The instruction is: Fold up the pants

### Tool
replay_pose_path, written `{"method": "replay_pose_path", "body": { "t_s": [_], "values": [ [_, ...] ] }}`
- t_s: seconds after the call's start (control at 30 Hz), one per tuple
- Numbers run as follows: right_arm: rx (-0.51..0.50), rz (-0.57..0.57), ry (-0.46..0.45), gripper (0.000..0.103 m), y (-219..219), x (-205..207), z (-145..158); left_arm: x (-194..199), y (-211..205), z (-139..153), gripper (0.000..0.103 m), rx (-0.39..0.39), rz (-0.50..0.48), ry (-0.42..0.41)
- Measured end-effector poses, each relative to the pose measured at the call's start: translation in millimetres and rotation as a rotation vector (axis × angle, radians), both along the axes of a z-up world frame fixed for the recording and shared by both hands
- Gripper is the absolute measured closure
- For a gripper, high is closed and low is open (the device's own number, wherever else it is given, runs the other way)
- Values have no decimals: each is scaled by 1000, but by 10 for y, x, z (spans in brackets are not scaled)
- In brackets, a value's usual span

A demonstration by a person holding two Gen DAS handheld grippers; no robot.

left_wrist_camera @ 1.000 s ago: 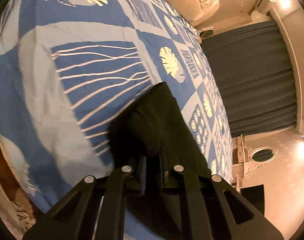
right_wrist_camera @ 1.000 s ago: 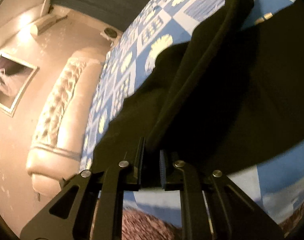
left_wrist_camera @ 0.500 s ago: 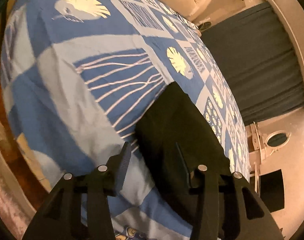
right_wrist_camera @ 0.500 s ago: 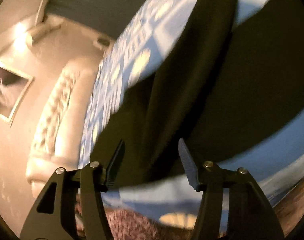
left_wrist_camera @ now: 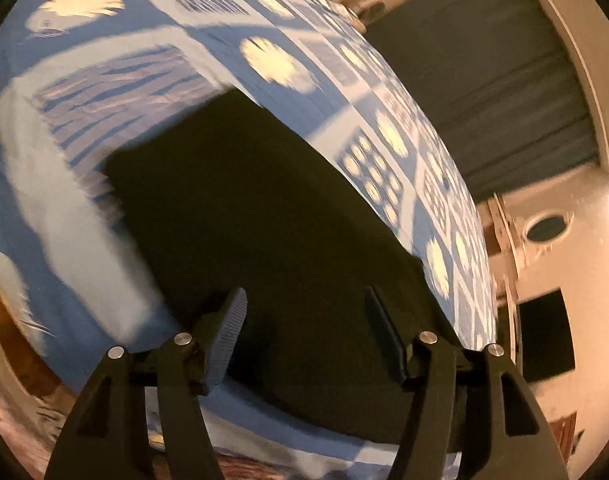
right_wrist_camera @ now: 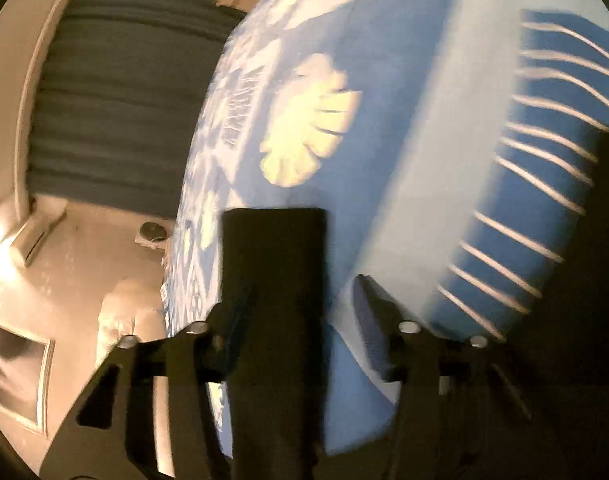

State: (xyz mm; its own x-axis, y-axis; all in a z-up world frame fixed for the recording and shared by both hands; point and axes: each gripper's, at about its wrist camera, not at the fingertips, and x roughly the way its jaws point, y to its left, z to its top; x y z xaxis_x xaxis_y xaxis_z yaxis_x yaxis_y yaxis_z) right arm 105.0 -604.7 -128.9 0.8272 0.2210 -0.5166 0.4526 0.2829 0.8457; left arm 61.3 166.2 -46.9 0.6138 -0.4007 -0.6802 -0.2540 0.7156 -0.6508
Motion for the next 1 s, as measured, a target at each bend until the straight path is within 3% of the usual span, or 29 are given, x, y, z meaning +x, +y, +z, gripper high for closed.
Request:
{"method": "replay_pose_path", "body": {
  "t_s": [0.1, 0.13, 0.17, 0.2, 0.33, 0.47, 0.53, 0.67, 0.8, 1.0],
  "values": [
    [-11, 17, 20, 57, 35, 145, -14, 66, -299, -10, 33, 11, -44, 1],
    [4, 10, 14, 69, 43, 173, -22, 81, -423, -3, 30, 14, -61, -10],
    [10, 7, 22, 88, 44, 164, -40, 80, -528, 8, 30, 21, -73, -18],
    [27, 6, 14, 94, 41, 129, -68, 90, -658, 17, 30, 20, -98, -23],
    [0, 7, -66, 96, 41, -84, 91, 77, -1050, 32, 30, 7, -195, -21],
    [-53, 32, -154, 96, 16, -317, 507, 15, -1430, 30, 30, -14, -289, -19],
    [-113, 59, -183, 97, 35, -522, 776, -33, -1624, 30, 30, -38, -321, -15],
    [-179, 71, -190, 97, -8, -1092, 1009, -127, -1953, 30, 30, -65, -389, -7],
    [-168, 54, -133, 97, -114, -1444, 933, -218, -2237, -12, 30, -83, -445, 7],
    [-80, 23, -10, 97, -222, -2029, 336, -312, -2556, -107, 30, -107, -477, 40]
  ]
}}
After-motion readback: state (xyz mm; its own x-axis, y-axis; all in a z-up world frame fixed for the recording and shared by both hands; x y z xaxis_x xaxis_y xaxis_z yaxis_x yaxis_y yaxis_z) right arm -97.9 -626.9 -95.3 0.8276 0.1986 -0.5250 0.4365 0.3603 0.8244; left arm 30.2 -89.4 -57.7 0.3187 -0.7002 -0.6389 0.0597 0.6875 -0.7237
